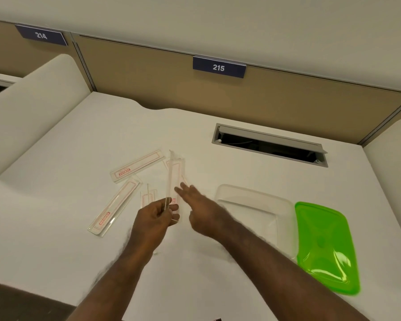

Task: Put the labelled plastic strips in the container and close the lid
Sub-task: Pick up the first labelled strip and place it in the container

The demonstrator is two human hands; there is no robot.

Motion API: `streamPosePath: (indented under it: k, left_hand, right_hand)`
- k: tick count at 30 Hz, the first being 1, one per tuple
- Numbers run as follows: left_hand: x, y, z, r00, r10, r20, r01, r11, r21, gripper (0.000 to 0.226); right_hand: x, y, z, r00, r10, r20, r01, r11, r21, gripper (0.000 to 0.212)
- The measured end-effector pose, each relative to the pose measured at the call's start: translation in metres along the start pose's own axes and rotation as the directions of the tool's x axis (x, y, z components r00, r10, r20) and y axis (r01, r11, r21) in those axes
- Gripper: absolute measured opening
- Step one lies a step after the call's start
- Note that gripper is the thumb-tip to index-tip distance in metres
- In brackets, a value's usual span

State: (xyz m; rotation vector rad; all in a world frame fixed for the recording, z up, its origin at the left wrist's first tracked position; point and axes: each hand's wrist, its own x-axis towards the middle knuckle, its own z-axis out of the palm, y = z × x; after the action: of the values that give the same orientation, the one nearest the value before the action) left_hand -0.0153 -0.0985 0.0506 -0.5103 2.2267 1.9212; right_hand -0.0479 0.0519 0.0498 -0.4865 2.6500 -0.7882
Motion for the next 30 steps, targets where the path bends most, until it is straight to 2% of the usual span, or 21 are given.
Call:
streamPosePath:
  k: [2, 6, 11, 14, 17, 22, 24, 27, 30]
  left_hand:
    - [-0.006, 0.017, -0.006, 0.997, -0.010, 0.077, 0.012, 1.000, -0.029, 0.020]
    - [-0.013, 0.048, -0.013, 0.971, -0.027, 0.238, 0.050, 0.994, -0.094, 0.019]
    - [-0.014, 0.072, -0.018, 0.923, 0.021, 0.385, -0.032, 0.999, 0.021, 0.025]
    - [-0.013, 0.083, -0.018, 0.877, 0.014, 0.481, -0.036, 0.999, 0.036, 0.025]
    - [-0.013, 0.096, -0.019, 0.803, -0.011, 0.596, -0.014, 0.999, 0.038, 0.029]
    - [-0.007, 0.111, -0.014, 0.707, 0.018, 0.707, 0.038, 0.997, -0.064, 0.035]
    - [-0.005, 0.114, -0.007, 0.686, 0.024, 0.727, 0.059, 0.994, -0.088, 0.033]
    - [-0.002, 0.115, 0.005, 0.669, 0.003, 0.743, 0.096, 0.991, -0.091, 0.034]
    - [0.002, 0.115, 0.017, 0.634, -0.036, 0.772, 0.158, 0.984, -0.084, 0.037]
  right_hand:
    - [0.002, 0.011, -0.017, 0.997, -0.047, -0.059, 0.041, 0.994, -0.099, 0.080]
    - [0.001, 0.043, -0.053, 0.988, -0.061, -0.142, 0.031, 0.978, -0.206, 0.080]
    - [-0.016, 0.074, -0.098, 0.968, 0.002, -0.252, -0.057, 0.975, -0.213, 0.074]
    - [-0.036, 0.087, -0.117, 0.953, 0.038, -0.301, -0.075, 0.991, -0.113, 0.073]
    - [-0.066, 0.093, -0.132, 0.945, 0.092, -0.315, -0.092, 0.996, 0.015, 0.074]
    - [-0.118, 0.091, -0.152, 0.959, 0.108, -0.263, -0.034, 0.961, 0.273, 0.069]
    - [-0.135, 0.090, -0.158, 0.966, 0.120, -0.231, -0.019, 0.916, 0.400, 0.066]
    - [-0.155, 0.091, -0.164, 0.963, 0.147, -0.226, 0.026, 0.783, 0.622, 0.063]
    - [-0.167, 0.092, -0.169, 0.943, 0.201, -0.266, 0.057, 0.689, 0.723, 0.064]
